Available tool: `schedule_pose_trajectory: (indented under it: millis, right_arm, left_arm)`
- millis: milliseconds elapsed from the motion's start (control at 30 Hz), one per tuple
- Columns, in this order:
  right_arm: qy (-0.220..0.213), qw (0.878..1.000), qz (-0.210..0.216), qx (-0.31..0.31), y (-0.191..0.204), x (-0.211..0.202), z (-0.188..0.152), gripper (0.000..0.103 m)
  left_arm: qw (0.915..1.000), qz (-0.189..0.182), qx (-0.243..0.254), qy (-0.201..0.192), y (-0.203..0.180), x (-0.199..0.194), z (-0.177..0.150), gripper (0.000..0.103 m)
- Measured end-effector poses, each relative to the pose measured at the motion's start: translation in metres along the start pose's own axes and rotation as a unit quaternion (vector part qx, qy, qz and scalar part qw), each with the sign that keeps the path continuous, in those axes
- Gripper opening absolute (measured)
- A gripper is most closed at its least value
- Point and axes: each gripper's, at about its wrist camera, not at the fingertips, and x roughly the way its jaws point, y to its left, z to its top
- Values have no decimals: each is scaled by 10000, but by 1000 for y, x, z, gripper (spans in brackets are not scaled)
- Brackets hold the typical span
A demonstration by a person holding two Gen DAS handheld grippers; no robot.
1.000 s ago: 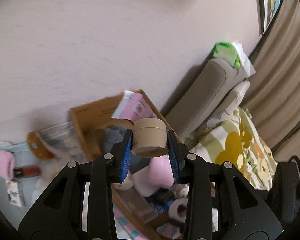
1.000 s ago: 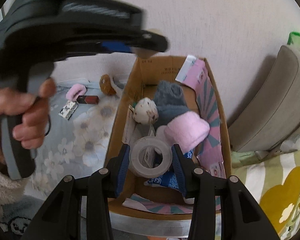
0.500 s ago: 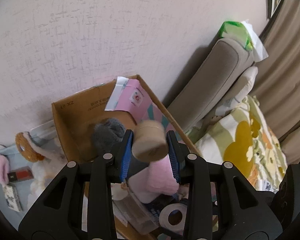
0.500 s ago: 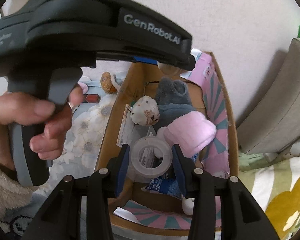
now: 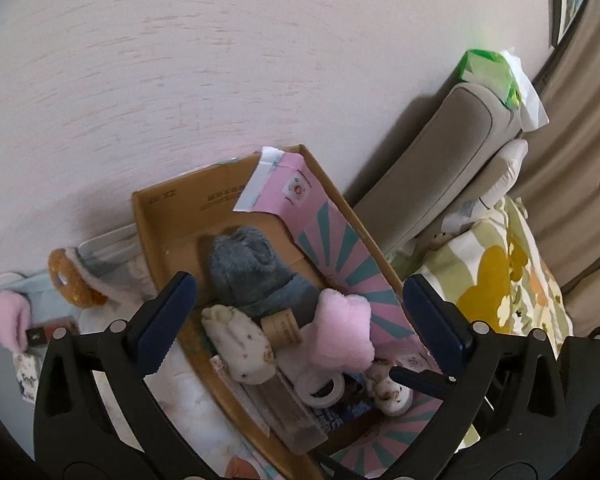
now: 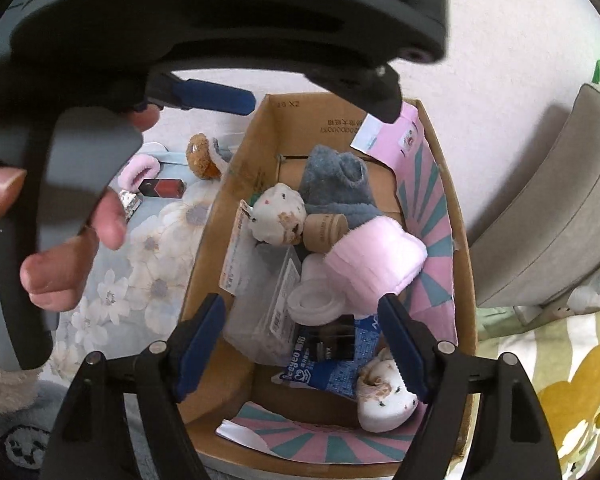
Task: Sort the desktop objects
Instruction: 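Move both tools back over the bed toward the white box and brown plush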
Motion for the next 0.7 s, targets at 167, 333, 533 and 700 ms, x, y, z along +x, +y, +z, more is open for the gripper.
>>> schedule_pose_trajectory:
  millis: [167,333,533,700]
  right_arm:
    - [27,9999,-96,-22,8,-2,2,75]
    - [-58,10000,-47,-22,17,-9,6,75]
    - [-248,9996,139,36,43,-15,15,75]
    - [-259,9992,313,12,66,-10,11,75]
  left_arm:
    - [9997,63,-214,-111,18,-18,-8,103]
    - [9985,171,-411,-311,45,-45,-16,103]
    - [9943,262,-942,-433,100,-85,-38,103]
    - [9853,716,-1410,-650,159,-123,-79,102]
